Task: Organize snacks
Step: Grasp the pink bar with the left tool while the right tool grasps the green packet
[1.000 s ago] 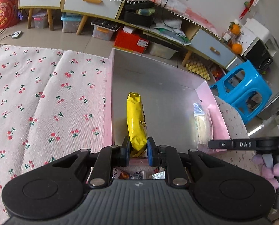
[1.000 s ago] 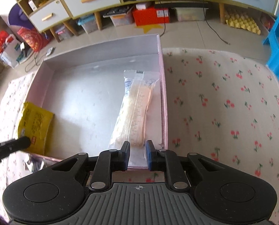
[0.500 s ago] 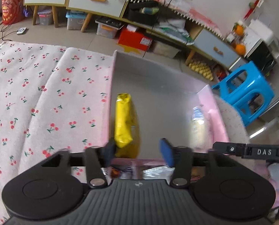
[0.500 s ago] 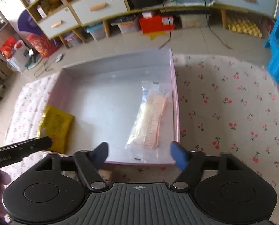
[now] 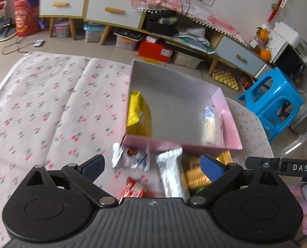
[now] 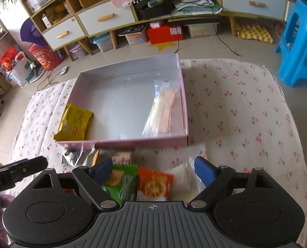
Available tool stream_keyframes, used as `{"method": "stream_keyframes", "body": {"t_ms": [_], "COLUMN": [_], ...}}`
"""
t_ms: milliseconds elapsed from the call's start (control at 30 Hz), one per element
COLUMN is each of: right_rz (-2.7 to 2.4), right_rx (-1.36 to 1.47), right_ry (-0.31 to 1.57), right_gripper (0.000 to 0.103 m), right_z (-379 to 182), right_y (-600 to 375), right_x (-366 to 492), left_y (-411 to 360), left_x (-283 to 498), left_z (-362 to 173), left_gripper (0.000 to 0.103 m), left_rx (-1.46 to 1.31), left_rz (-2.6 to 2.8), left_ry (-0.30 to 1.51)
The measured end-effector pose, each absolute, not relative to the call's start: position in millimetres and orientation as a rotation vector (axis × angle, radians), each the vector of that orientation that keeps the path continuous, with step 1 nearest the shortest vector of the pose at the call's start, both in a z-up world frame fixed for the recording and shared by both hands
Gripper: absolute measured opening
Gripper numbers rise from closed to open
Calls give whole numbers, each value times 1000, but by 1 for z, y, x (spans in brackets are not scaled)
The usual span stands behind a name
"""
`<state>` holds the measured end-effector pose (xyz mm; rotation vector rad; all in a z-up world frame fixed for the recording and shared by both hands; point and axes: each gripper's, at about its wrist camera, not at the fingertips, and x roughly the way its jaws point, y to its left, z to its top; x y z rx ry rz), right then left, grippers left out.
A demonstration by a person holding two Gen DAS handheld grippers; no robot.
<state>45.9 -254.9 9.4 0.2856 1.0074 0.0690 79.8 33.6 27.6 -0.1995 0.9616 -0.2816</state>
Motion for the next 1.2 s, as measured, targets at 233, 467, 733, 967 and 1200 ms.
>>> {"method": "stream_keyframes", "body": {"t_ms": [233, 467, 733, 967, 1200], "right_rz": [52, 113, 155, 180, 160], "right_rx": [280, 283, 336, 356, 350], "right_ry": [959, 913, 819, 794, 808], "right_gripper": [93, 94, 94, 91, 42], "right_z": [4, -20, -32, -44, -52], "right_y": [-245, -226, -209, -195, -201], "right_x": [9, -17, -15, -7, -11], "left_y": [43, 59, 58, 54, 68], "left_x": [47, 32, 25, 21, 12], "left_z": [20, -3, -23, -34, -30], "left_gripper": [101, 98, 80, 59, 32], "left_rx": [-170, -261, -337, -212, -156], "left_rz": [-146, -38, -19, -87, -214], "left_ry": [1000, 1016, 1026, 1023, 1031]}}
